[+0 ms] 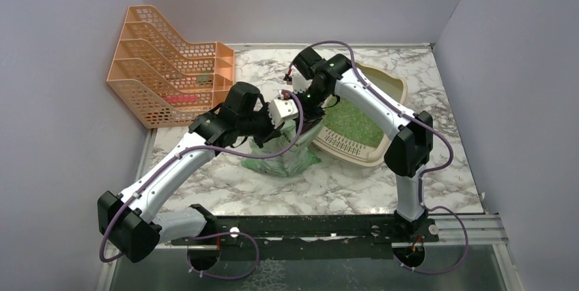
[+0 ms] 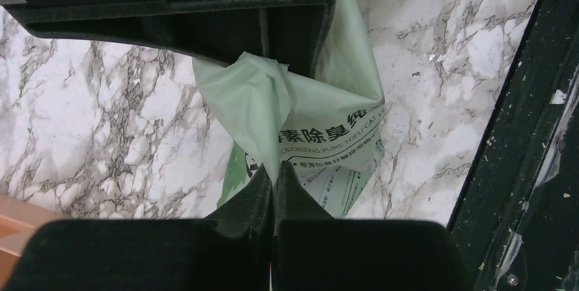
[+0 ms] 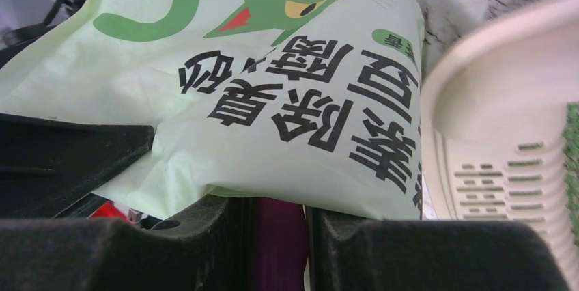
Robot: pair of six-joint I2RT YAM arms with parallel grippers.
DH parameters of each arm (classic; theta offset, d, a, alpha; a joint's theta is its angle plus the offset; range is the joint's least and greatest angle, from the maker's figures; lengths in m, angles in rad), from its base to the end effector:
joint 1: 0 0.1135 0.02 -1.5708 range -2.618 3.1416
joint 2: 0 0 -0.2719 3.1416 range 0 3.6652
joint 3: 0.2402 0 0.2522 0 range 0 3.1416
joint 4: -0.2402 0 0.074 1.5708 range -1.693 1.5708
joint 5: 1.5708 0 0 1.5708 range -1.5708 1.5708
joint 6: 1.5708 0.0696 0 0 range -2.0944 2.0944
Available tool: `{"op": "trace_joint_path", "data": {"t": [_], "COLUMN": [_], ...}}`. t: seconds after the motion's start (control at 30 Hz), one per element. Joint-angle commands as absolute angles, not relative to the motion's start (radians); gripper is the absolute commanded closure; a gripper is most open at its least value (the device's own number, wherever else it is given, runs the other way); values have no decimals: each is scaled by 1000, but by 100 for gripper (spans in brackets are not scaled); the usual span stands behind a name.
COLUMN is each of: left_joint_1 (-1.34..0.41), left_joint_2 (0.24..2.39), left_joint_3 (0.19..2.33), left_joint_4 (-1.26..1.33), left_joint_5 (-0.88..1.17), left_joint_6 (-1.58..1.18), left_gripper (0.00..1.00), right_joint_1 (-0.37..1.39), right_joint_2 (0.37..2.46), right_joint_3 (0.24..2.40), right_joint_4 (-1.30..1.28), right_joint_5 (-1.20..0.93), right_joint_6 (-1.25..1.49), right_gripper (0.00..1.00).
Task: Fill the litter box with clean litter
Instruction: 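Scoop the cat litter from the cat litter bag.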
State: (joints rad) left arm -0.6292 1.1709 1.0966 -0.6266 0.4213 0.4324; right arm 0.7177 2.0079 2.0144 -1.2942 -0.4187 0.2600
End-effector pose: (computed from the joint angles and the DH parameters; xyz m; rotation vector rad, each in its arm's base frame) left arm 0.1999 -0.1807 0.3169 1.3333 1.8293 -0.5821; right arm 0.2964 0.2963 0.2893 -0.7676 2.8957 0.7621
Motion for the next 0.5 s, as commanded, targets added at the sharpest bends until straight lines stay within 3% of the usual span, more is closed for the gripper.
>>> {"op": "trace_joint_path", "data": {"t": [0.0,0.47], "left_joint_1": [-639,-640], "left_joint_2": [1193,1199], "left_joint_3": [1105,1124], "left_joint_4": [-557,-542], "left_joint_5": [443,402], "left_joint_6": [459,436], "left_gripper": [100,100], "right_joint_1": [754,659], "right_joint_2": [2048,1918], "right_joint_3": [1927,1555], "right_joint_4": [-1033,-404], "right_joint_5": [-766,-1179], "right_joint_6": [242,497], "right_gripper": [99,99]}}
